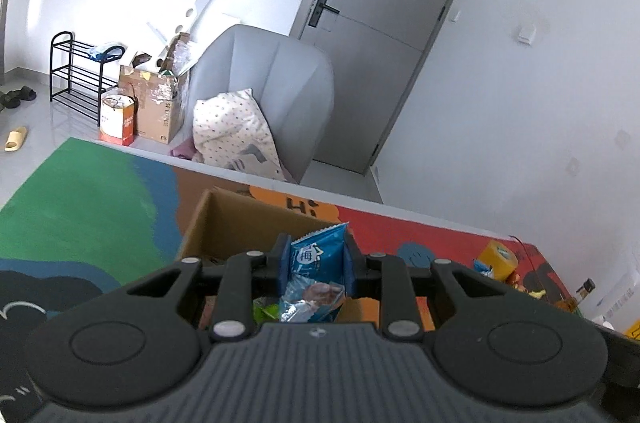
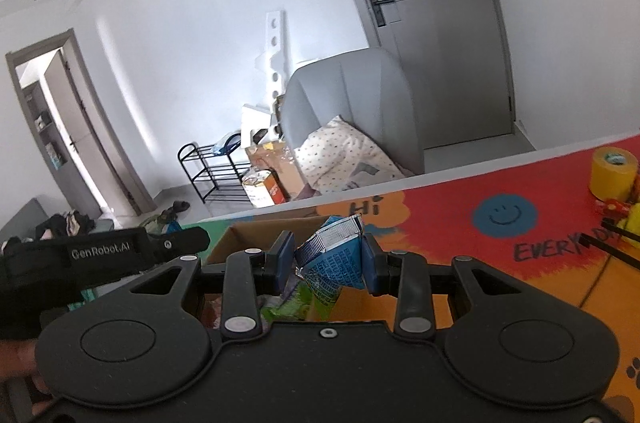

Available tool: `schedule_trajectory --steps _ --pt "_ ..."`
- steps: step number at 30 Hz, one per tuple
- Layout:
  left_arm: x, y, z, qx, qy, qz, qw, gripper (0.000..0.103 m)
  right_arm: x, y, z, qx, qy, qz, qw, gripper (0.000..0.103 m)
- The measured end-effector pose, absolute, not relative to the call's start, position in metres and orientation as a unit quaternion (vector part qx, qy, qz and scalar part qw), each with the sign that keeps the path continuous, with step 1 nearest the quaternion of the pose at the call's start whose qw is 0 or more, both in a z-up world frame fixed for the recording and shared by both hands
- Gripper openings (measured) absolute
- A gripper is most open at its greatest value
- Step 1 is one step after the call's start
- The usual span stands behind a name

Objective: Organize snacks
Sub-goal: 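Carry the blue-and-white pack over the box with both tools and open them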

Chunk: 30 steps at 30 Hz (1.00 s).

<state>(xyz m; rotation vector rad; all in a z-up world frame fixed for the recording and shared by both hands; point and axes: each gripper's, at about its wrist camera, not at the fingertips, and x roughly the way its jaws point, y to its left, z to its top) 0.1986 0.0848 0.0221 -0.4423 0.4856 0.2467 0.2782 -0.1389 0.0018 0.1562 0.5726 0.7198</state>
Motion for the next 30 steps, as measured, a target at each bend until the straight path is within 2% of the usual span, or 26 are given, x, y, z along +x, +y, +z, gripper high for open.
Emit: schedule_trajectory --steps 9,25,30 --pt "0.203 0.121 0.024 -0.226 0.237 0.13 0.936 0.025 0.279 -0.107 0.008 0.056 0.273 0.369 0.886 0.034" --pt "0.25 0.144 -0.015 -0.244 0.268 0.119 0.924 0.025 0.301 -0.076 -0.01 0.047 0.297 0.377 0.876 0.034" --pt "0.253 0.149 -0.02 -0.254 0.271 0.125 0.92 0.031 0.307 -0.067 -0.019 0.048 0.308 0.381 0.871 0.034"
